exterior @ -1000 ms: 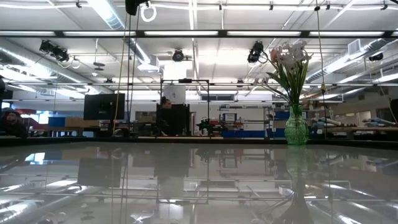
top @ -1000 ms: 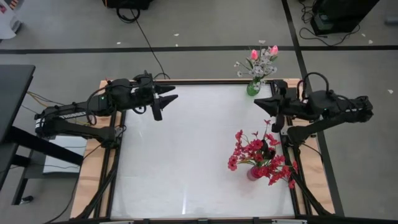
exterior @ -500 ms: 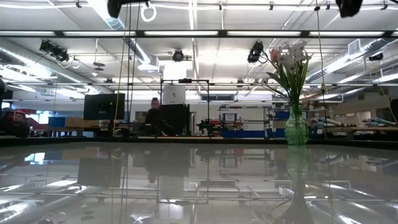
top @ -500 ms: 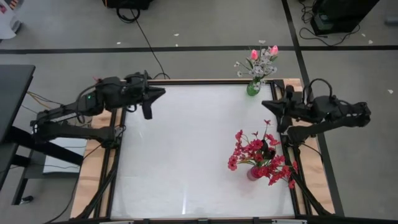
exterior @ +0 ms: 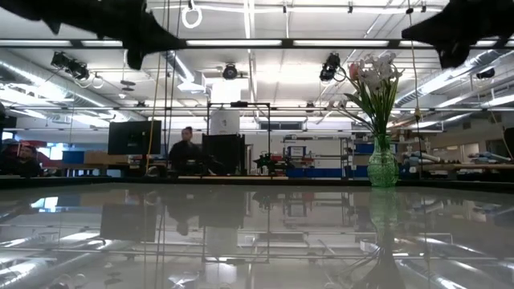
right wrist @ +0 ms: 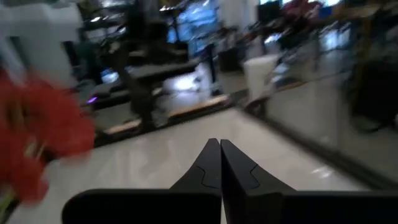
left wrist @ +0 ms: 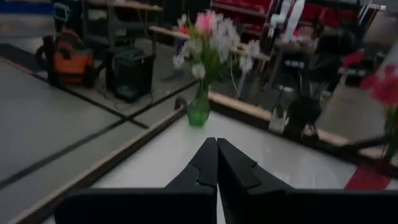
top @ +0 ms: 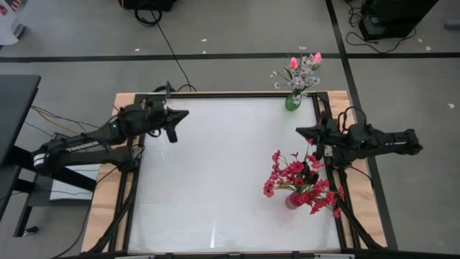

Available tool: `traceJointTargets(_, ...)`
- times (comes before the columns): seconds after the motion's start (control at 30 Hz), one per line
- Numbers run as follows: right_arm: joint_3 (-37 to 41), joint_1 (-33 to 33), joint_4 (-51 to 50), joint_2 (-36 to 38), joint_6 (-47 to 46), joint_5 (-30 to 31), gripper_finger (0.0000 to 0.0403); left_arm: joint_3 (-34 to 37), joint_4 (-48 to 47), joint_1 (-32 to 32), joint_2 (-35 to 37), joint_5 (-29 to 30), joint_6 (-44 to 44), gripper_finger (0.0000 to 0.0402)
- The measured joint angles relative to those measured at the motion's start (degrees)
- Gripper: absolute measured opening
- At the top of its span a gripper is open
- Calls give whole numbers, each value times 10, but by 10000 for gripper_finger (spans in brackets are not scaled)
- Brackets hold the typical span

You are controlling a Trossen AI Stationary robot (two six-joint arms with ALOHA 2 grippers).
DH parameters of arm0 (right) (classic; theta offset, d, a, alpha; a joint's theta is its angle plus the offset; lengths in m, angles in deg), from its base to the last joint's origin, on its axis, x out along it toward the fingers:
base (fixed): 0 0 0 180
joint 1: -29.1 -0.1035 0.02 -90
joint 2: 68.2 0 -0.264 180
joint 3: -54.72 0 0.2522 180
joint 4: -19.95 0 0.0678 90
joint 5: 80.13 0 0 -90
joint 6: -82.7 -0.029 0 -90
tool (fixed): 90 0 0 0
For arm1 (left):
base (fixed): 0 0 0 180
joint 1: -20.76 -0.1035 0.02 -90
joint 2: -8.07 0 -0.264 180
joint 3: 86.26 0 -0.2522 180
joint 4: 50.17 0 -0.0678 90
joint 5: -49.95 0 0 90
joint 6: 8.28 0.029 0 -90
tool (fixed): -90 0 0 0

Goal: Sort flowers into vase by color
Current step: Return to Home Position

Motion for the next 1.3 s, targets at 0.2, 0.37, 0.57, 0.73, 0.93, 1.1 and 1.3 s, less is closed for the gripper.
traceJointTargets(0.2,53,0,2,25,-35,-92,0,68,21,-10,2,-62,1,5)
traceJointTargets(0.37,87,0,27,44,-27,-97,0,144,197,-6,14,-83,22,4)
traceJointTargets(0.57,128,0,51,81,-26,-92,0,247,352,-23,23,-83,1,4)
traceJointTargets(0.73,162,2,49,100,-43,-91,0,276,363,-22,27,-104,1,4)
traceJointTargets(0.93,201,20,76,100,-46,-96,0,297,351,-22,27,-126,-2,4)
traceJointTargets(1.1,212,40,108,99,-28,-108,0,316,344,-23,27,-127,3,4)
traceJointTargets(1.3,212,59,106,99,-26,-136,0,332,347,-22,31,-133,9,4)
